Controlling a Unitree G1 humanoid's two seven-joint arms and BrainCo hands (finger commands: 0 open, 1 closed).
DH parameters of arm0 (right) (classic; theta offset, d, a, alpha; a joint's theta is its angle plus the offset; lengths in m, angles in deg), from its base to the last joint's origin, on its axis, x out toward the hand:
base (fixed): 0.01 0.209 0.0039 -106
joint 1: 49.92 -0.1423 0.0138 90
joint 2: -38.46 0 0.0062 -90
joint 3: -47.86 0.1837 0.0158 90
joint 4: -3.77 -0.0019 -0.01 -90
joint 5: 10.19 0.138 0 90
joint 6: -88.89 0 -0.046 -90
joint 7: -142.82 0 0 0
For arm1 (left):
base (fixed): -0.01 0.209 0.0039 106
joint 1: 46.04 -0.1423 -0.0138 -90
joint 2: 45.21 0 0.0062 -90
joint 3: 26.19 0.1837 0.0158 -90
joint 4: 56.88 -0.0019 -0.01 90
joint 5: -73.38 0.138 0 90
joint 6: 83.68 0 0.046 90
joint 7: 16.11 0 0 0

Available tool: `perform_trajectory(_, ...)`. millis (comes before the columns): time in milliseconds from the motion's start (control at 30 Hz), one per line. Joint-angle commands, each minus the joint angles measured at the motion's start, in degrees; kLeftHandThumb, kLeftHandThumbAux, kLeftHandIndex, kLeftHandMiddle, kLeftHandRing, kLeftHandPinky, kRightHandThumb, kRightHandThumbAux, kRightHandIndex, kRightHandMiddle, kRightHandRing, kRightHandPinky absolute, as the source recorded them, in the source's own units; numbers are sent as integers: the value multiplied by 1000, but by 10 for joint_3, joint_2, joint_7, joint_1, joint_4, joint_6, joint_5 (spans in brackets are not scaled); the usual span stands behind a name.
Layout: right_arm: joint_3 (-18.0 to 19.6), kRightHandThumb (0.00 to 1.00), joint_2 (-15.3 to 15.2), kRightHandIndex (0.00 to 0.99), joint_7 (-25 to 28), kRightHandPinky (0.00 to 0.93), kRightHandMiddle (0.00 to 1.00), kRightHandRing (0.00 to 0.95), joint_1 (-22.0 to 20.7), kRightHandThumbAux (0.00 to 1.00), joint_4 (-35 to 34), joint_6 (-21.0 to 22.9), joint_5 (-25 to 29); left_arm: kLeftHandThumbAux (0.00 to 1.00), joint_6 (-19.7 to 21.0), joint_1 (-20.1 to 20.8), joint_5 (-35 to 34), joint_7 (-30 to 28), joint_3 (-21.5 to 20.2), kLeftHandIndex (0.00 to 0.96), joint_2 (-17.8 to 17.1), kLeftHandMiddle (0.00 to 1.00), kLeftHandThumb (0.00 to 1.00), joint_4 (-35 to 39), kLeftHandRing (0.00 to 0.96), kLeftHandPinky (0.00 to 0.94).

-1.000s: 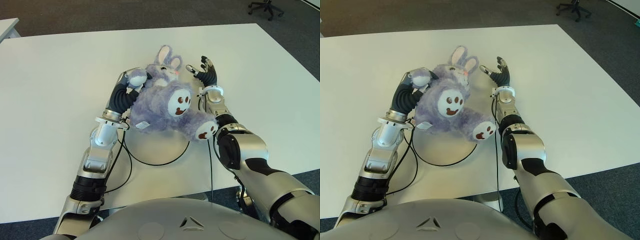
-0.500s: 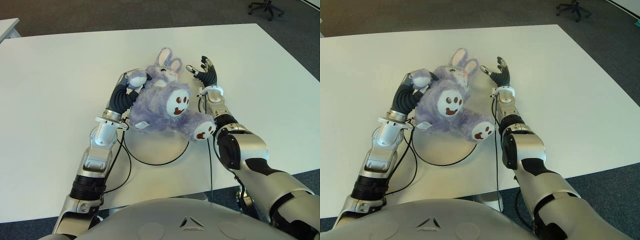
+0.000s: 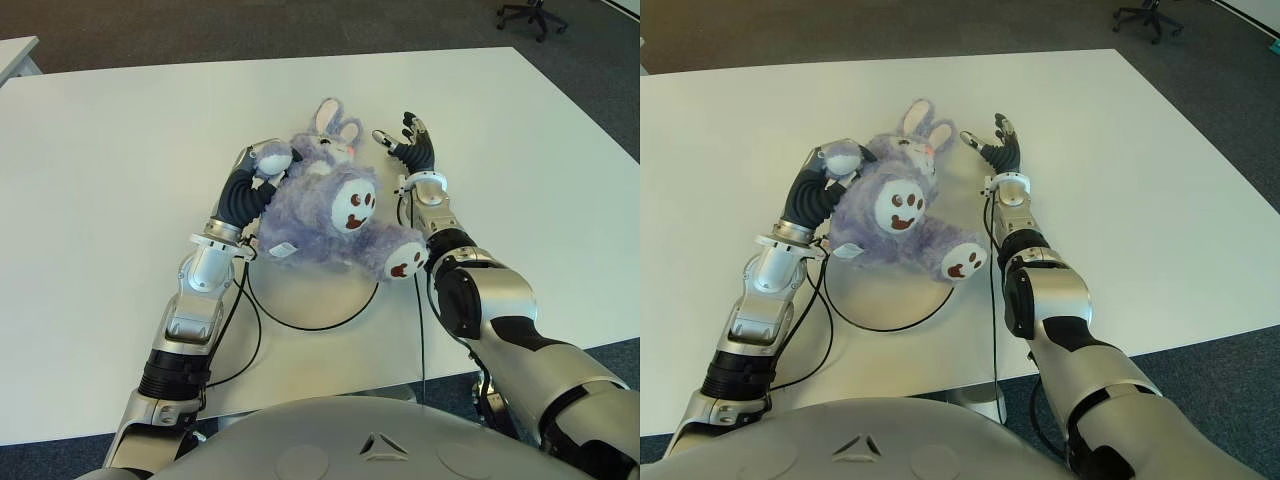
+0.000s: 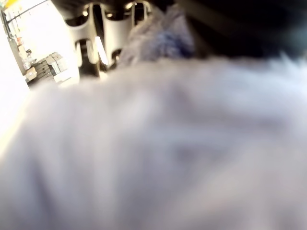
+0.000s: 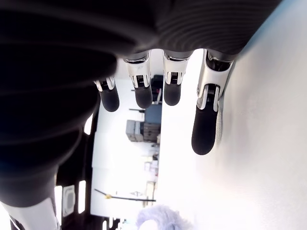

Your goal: Put the doll into the plate.

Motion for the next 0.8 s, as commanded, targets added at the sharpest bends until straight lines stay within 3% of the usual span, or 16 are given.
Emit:
perform_trajectory(33,0,72,11,83,0,51,58,41,72,724,43,47,5,672,0,-11,2,-3,-4,428,-6,438,831,-16,304,271)
perform_trajectory(100,0,73,11,84,0,49,58,41,72,726,43,46,5,673,-3,-12,4,-1,-4,424,-6,438,829,-17,299,273)
perform_trajectory(133,0,73,11,84,1,48,58,41,72,726,43,46,5,693,-4,-12,5,0,-4,412,-6,336,734,-18,291,267)
perform_trajectory(167,0,73,11,84,1,48,58,41,72,726,43,46,5,698,-5,-12,5,1,-4,409,-6,310,709,-19,289,265)
perform_trajectory(800,2,75,11,78,2,53,54,39,69,725,43,48,7,699,-4,-20,5,-2,-7,404,-6,275,690,-15,259,238)
